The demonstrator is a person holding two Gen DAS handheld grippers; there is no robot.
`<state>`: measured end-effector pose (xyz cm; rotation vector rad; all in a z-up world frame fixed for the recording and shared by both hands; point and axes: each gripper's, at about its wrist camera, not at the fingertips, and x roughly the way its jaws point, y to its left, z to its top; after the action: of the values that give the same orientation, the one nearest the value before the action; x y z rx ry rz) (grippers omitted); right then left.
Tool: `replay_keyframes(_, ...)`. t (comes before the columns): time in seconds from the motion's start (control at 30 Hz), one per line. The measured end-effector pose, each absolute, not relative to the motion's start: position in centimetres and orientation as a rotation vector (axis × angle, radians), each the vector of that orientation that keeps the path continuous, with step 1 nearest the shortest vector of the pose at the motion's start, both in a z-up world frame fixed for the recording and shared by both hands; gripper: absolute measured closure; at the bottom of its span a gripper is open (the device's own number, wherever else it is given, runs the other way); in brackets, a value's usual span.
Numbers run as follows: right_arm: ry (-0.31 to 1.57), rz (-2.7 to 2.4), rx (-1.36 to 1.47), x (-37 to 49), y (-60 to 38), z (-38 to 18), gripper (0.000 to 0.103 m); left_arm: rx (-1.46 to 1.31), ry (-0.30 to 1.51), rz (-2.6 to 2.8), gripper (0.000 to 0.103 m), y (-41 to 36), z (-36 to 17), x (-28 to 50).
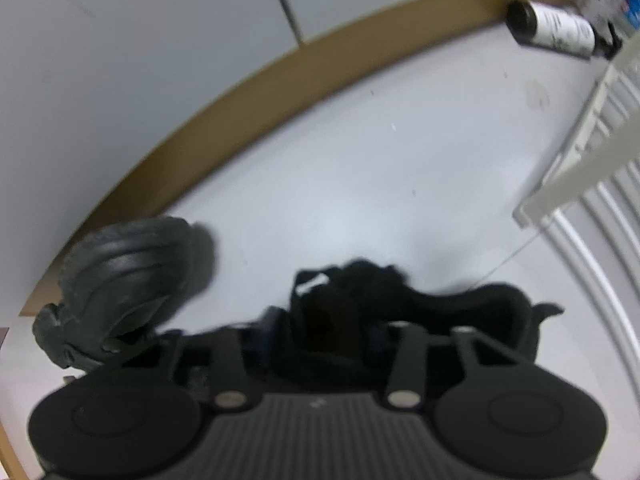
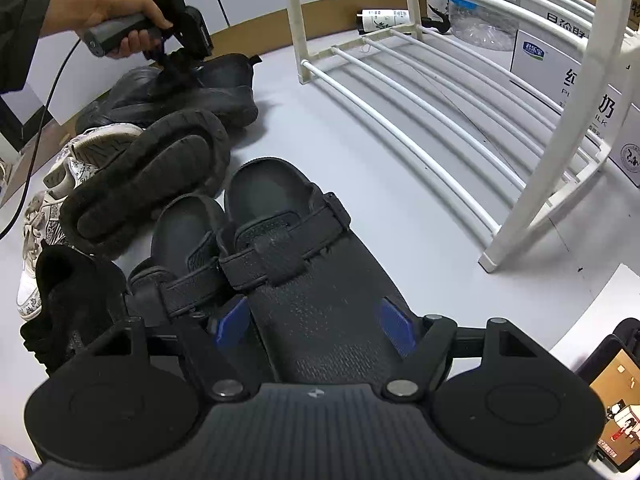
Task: Organize scattered shoes
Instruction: 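Lift the black shoe with the left gripper and carry it toward the shoe group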
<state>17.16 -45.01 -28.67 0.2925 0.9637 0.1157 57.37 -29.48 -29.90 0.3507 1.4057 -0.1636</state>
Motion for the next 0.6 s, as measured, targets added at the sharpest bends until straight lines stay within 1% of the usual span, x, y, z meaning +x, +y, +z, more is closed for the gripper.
replay_keyframes(0.03, 0.964, 0.117, 0.292, 17.2, -44.9, -28.7, 0.026, 0.347, 1.395, -0.168, 0.101, -29.5, -29.2, 57.5)
replay_keyframes(0.1, 0.964, 0.119, 0.292, 17.2, -44.8, -28.8, 0.026, 0.365, 1.374, -0.181, 0.1, -29.7, -27.5, 57.5)
replay_keyframes(0.37, 0.967, 0.129, 0.292, 17.1, -44.3, -29.1, 0.026, 0.331, 1.353, -0.206, 0.101, -29.1, -24.4, 56.9)
replay_keyframes(0.5, 0.968, 0.134, 0.292, 17.1, -44.0, -29.2, 0.026, 0.316, 1.314, -0.201, 0.101, -28.8, -23.0, 56.6)
replay_keyframes(0.6, 0.963, 0.14, 0.296, 17.0, -44.5, -29.0, 0.026, 0.286, 1.264, -0.2, 0.101, -28.5, -21.0, 57.0)
